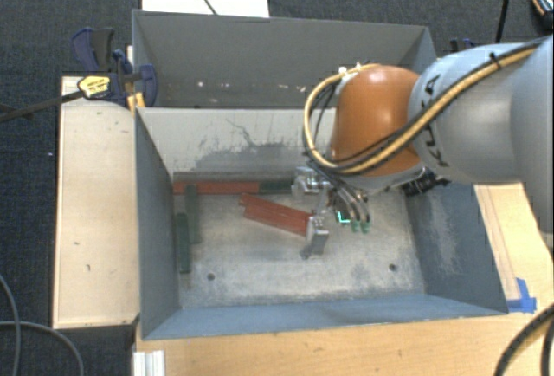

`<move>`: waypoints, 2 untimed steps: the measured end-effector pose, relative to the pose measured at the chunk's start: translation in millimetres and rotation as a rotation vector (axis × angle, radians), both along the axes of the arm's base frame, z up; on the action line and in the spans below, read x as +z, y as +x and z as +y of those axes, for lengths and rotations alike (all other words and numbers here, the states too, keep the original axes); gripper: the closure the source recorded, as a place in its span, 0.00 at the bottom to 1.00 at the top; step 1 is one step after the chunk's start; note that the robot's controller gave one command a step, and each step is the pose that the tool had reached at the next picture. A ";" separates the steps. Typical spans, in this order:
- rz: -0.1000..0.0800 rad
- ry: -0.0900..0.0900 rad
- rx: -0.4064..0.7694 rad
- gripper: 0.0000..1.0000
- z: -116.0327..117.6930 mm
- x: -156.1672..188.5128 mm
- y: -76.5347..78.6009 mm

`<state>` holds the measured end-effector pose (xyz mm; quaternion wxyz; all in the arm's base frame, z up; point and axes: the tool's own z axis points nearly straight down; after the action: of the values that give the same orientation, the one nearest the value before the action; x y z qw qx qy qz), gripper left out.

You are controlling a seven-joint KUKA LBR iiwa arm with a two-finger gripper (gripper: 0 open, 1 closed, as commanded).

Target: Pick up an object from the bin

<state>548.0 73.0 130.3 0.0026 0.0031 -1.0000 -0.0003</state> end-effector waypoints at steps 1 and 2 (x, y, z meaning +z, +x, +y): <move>-0.005 0.000 0.085 0.00 5.7 -62.2 28.0; -0.006 0.001 0.081 1.00 5.7 -59.3 27.7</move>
Offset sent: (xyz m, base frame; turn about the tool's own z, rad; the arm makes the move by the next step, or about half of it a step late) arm 0.0274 0.0052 -0.0603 -0.0843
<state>575.6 78.7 71.0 -0.0006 0.0435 -0.9991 -0.0009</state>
